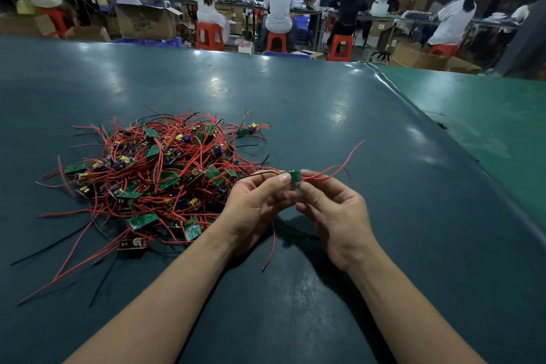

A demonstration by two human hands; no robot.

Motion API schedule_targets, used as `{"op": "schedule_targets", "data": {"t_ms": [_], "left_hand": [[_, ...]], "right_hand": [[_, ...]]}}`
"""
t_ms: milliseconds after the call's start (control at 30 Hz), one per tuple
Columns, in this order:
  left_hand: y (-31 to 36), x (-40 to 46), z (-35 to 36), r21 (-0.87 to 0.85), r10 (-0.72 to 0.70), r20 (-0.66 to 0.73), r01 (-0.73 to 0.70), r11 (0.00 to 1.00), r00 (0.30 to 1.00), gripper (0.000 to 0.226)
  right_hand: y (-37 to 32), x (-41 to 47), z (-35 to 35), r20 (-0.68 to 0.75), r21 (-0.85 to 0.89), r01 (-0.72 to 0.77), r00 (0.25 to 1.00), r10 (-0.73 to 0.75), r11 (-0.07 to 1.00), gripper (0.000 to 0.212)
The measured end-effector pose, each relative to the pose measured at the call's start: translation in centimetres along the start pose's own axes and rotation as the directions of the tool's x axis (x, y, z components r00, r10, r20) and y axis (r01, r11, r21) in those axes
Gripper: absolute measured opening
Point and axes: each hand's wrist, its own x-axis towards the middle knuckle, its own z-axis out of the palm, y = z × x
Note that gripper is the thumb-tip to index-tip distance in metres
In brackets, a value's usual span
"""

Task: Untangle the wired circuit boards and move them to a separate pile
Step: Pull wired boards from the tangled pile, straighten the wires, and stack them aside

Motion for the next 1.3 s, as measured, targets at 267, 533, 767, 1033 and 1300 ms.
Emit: {"op": "schedule_targets", "data": {"t_ms": [267, 533, 767, 1033, 1300], "left_hand": [[-0.6, 0.1, -0.1, 0.105, 0.099, -0.028, -0.095, 0.99, 0.995, 0.026], [-0.6, -0.4, -0.3, 0.369, 0.151, 0.025, -0.15, 0.917, 0.988, 0.024], [-0.7, -0.4, -0.3, 0.435, 0.102, -0.013, -0.086, 0.896, 0.995, 0.014], [-0.5, -0.4, 0.0, 0.363, 0.062, 0.012, -0.062, 0.93, 0.998, 0.02], [-0.4, -0.8, 0.1, 0.365, 0.038, 0.042, -0.051, 0.929, 0.998, 0.015]], "right_hand": [[-0.1, -0.2, 0.0, -0.031, -0.08, -0.009, 0.999, 0.007, 0.997, 0.018], [-0.4, 0.0, -0.7, -0.025, -0.105, -0.115, 0.993, 0.113, 0.988, 0.018], [0.2, 1.0, -1.2, -0.144, -0.276, -0.021, 0.989, -0.02, 0.961, 0.033], [-1.4, 2.4, -3.0, -0.39, 0.105, 0.022, 0.921, 0.021, 0.994, 0.026], [-1.8, 2.8, -3.8, -0.514, 0.207, 0.128, 0.858, -0.004, 0.97, 0.024]]}}
